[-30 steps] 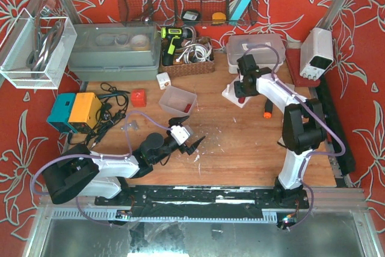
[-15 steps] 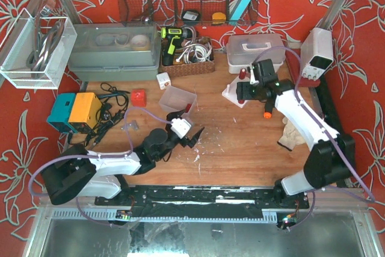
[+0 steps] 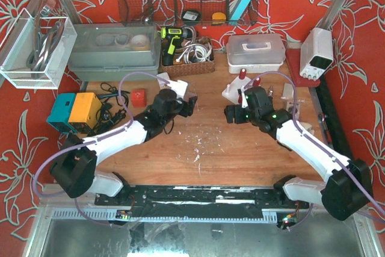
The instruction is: Install the large spring
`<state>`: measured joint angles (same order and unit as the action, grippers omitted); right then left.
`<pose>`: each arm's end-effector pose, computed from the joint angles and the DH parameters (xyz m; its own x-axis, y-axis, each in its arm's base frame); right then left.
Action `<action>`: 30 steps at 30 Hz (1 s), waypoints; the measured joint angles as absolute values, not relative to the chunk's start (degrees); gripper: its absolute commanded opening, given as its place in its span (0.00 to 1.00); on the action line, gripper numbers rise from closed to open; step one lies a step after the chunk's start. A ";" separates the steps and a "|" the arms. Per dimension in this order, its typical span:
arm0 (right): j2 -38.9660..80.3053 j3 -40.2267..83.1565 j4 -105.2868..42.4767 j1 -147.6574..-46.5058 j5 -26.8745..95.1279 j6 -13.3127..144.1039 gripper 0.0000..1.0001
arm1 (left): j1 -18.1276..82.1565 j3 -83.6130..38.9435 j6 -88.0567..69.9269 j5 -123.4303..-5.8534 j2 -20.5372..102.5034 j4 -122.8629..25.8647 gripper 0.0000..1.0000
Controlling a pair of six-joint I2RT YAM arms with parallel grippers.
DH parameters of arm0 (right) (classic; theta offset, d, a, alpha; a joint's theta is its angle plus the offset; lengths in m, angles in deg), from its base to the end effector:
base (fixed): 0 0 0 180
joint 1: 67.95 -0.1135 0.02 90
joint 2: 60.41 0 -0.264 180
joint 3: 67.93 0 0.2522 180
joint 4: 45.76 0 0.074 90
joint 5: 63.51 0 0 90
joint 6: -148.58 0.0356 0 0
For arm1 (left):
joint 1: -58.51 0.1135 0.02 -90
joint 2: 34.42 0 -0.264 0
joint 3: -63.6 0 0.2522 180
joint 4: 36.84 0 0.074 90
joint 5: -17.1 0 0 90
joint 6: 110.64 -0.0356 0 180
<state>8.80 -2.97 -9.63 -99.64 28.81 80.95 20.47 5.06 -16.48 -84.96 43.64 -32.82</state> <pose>0.2216 0.1385 0.2706 -0.7195 0.0027 -0.6945 -0.2999 0.9008 0.3142 0.2471 -0.1839 0.2584 -0.2421 0.0994 -0.9651 0.4276 0.9039 -0.0142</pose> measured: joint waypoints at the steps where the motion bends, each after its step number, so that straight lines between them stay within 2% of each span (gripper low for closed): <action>1: 8.10 -4.08 -10.37 -99.61 28.05 81.17 0.99 | 22.22 4.19 -15.41 -83.41 43.84 -34.88 0.64; 6: 4.17 -7.69 -13.15 -99.61 25.69 81.89 0.99 | 30.05 -0.40 -12.66 -74.60 47.49 -44.01 0.48; 11: 0.17 -8.89 -15.86 -99.61 24.99 82.11 0.99 | 35.07 -8.03 -13.62 -66.20 55.42 -53.13 0.40; 20: -0.60 -9.07 -17.02 -99.61 25.01 82.11 0.99 | 38.72 -17.61 -16.90 -57.26 65.47 -63.92 0.38; 30: -0.80 -9.09 -17.04 -99.61 24.99 82.11 0.99 | 38.64 -19.64 -18.47 -53.64 70.39 -68.21 0.41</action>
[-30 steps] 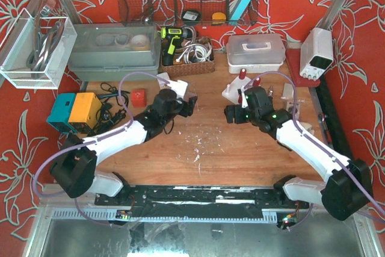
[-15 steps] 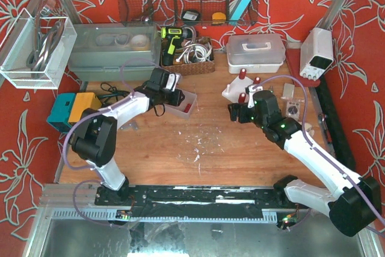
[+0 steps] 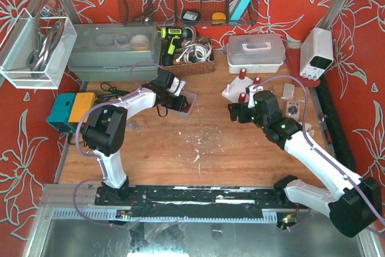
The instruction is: Install the large spring
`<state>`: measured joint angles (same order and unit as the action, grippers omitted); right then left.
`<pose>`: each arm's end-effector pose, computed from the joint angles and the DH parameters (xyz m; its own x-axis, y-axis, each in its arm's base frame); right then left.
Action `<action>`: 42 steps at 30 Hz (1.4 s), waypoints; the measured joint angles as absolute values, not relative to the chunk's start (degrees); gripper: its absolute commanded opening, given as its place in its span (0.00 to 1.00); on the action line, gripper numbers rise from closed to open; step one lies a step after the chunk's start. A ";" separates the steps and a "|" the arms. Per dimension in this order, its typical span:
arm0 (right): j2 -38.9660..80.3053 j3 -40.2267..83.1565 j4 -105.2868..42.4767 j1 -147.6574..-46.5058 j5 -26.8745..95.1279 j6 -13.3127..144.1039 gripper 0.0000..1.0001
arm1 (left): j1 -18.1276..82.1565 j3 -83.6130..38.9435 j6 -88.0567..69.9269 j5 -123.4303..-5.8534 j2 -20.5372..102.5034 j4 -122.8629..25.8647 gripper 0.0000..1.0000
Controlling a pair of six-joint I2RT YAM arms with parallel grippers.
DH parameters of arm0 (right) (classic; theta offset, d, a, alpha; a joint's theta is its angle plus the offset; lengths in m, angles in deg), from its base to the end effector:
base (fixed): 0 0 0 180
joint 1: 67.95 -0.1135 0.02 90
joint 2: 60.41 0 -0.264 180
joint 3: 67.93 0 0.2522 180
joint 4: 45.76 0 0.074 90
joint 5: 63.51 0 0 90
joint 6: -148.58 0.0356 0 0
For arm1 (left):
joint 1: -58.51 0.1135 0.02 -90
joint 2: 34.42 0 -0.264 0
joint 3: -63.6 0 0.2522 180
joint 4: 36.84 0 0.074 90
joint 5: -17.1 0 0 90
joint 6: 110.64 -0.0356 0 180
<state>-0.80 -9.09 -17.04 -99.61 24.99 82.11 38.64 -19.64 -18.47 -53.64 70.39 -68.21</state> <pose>0.1997 0.1220 0.2839 -0.5859 0.1076 -0.8032 -0.2960 0.8943 0.3357 0.3598 -0.1425 0.1901 -0.7692 0.2400 -0.5923 0.4790 0.8299 -0.2859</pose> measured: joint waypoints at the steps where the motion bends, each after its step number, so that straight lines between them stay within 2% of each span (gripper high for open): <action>1: -0.93 -9.09 -17.04 -99.61 24.99 82.11 0.99 | 38.64 -19.81 -18.54 -53.51 70.72 -68.36 0.42; 24: -1.34 -9.35 -17.06 -99.61 24.31 82.09 0.99 | 38.55 -25.56 -18.75 -54.88 78.65 -71.68 0.41; 29: -1.36 -9.35 -17.06 -99.61 23.50 82.09 0.99 | 38.11 -26.83 -18.97 -56.39 80.18 -71.99 0.36; 34: -1.95 -9.53 -17.10 -99.61 23.28 82.09 0.99 | 37.56 -27.13 -19.61 -57.99 80.23 -72.23 0.25; 42: -2.48 -10.05 -17.48 -99.61 22.43 82.09 0.99 | 37.41 -27.59 -19.82 -59.82 80.07 -72.71 0.18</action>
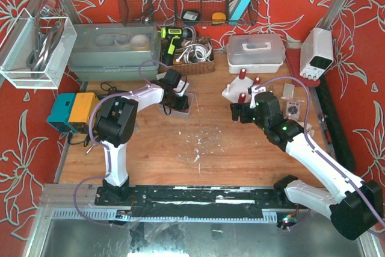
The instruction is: Install the large spring
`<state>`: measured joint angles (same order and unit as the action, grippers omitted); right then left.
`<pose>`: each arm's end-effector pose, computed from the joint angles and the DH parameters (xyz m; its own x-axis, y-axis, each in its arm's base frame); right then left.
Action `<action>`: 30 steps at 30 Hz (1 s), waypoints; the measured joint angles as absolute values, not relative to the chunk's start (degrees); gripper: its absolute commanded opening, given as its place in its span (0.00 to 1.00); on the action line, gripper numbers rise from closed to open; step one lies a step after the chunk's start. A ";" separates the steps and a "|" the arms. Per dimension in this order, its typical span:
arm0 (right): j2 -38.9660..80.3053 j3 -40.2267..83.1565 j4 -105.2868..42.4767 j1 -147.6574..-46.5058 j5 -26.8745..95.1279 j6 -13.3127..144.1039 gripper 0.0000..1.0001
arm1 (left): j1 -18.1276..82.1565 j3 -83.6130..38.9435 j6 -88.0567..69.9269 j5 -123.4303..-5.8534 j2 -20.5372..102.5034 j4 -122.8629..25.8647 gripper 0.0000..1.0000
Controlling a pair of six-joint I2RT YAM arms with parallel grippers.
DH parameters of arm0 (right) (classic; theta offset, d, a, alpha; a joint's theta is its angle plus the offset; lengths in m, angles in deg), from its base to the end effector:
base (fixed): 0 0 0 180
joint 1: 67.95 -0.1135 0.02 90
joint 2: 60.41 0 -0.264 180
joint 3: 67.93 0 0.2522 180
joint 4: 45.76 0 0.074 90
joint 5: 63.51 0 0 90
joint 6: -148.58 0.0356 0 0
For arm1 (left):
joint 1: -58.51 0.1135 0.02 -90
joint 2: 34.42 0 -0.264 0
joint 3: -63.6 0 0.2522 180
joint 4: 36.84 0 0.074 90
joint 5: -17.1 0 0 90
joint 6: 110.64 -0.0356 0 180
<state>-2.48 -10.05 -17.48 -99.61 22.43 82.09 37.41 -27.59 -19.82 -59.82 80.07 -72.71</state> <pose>0.1958 0.1177 0.2850 -0.5581 0.1233 -0.8206 -0.2703 0.9079 0.3203 0.3859 -0.1576 0.1607 -0.8076 0.2967 -0.5097 0.4474 0.8713 -0.2016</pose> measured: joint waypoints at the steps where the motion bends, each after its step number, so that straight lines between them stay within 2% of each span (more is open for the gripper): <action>1: -2.48 -10.05 -17.50 -99.61 22.41 82.09 0.99 | 37.41 -27.64 -19.82 -60.06 79.88 -72.86 0.17; 5: -2.48 -10.05 -17.50 -99.61 22.39 82.09 0.99 | 37.39 -27.77 -20.13 -61.09 77.56 -73.63 0.13; 16: -2.46 -10.05 -17.45 -99.61 22.39 82.09 0.99 | 34.72 -25.82 -23.04 -64.00 61.43 -67.73 0.14; 23: -2.35 -9.42 -15.88 -99.61 23.02 82.63 0.99 | 29.08 -11.86 -27.21 -64.81 48.14 -53.74 0.11; 30: -0.45 -3.84 -10.77 -99.33 28.64 85.15 0.99 | 23.07 9.52 -32.85 -64.59 36.95 -33.85 0.08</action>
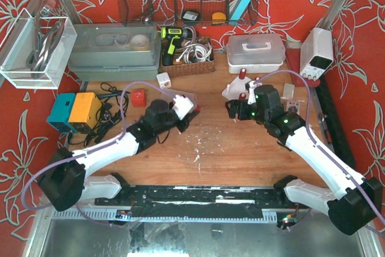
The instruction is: Install the large spring
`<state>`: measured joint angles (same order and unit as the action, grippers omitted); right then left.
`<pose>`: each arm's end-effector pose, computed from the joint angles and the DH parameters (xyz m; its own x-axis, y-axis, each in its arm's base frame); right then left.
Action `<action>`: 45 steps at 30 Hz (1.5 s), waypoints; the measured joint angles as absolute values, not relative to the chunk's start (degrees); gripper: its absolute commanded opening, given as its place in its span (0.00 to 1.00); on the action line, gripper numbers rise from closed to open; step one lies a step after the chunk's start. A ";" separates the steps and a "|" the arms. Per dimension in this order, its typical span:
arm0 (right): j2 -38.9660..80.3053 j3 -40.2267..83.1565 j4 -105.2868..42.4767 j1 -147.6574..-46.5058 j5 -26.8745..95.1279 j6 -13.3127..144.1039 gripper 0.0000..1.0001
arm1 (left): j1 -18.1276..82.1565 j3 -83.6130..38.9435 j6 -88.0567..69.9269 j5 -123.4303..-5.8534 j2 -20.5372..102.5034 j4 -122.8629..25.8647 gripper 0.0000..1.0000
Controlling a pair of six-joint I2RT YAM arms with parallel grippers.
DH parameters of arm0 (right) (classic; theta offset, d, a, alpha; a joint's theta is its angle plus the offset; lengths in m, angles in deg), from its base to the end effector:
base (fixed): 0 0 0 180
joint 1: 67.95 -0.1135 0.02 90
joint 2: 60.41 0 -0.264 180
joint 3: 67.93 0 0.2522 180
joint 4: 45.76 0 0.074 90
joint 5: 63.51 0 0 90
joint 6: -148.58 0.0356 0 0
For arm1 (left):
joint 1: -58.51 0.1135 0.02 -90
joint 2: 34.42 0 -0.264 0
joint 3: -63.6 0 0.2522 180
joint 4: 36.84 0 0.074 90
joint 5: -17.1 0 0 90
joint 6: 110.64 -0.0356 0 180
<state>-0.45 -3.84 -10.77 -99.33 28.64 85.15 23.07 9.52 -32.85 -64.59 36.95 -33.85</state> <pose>0.1986 0.1227 0.3040 -0.6367 0.1352 -0.7592 -0.2941 0.8675 0.4012 0.2270 -0.1679 0.2617 -0.0512 0.2933 -0.9546 0.7149 0.6783 0.1701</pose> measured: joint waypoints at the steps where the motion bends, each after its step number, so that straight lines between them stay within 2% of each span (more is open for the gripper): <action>1: 0.03 -3.10 -10.44 -99.33 30.43 85.30 0.96 | 21.83 12.08 -33.75 -64.43 35.84 -31.16 0.08; 4: 1.83 -1.44 -9.85 -99.33 37.25 85.63 0.84 | 18.46 17.15 -36.39 -64.04 34.39 -24.28 0.08; 8: 4.14 -0.54 -9.94 -99.33 46.41 86.37 0.60 | 15.05 20.10 -39.28 -64.02 34.37 -17.70 0.08; 10: 4.71 -0.54 -10.09 -99.35 50.67 86.98 0.55 | 13.76 20.86 -40.55 -64.04 34.42 -14.94 0.07; 13: 4.80 -0.52 -10.72 -99.51 55.11 87.31 0.54 | 12.60 21.15 -42.10 -64.21 34.83 -12.43 0.07; 19: 5.45 -0.50 -12.65 -100.49 61.97 87.55 0.62 | 12.04 21.17 -43.61 -64.30 35.31 -10.42 0.06; 28: 7.60 -0.19 -13.17 -103.09 65.01 86.37 0.62 | 11.71 21.17 -43.89 -64.30 35.99 -9.81 0.06; 33: 9.28 0.75 -13.17 -104.12 65.12 85.78 0.57 | 11.45 21.17 -44.00 -64.30 36.25 -9.78 0.06; 37: 10.79 1.07 -13.17 -104.40 65.10 85.00 0.45 | 11.18 21.17 -44.04 -64.30 36.27 -9.78 0.07; 39: 11.33 1.07 -13.21 -104.40 65.18 84.84 0.37 | 11.10 21.17 -44.04 -64.41 36.30 -9.89 0.10; 42: 11.42 1.27 -13.13 -104.79 64.77 84.40 0.25 | 10.90 21.17 -44.02 -65.09 36.84 -9.89 0.19; 44: 11.42 1.27 -13.08 -104.79 64.40 84.16 0.19 | 10.81 21.17 -44.02 -65.48 36.99 -9.83 0.32; 45: 11.42 1.27 -13.06 -104.79 64.22 83.99 0.17 | 10.81 21.17 -44.00 -65.68 37.06 -9.81 0.45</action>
<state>11.42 1.27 -13.06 -104.79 64.22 83.99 10.81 21.17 -44.00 -65.68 37.06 -9.81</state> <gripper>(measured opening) 0.318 0.311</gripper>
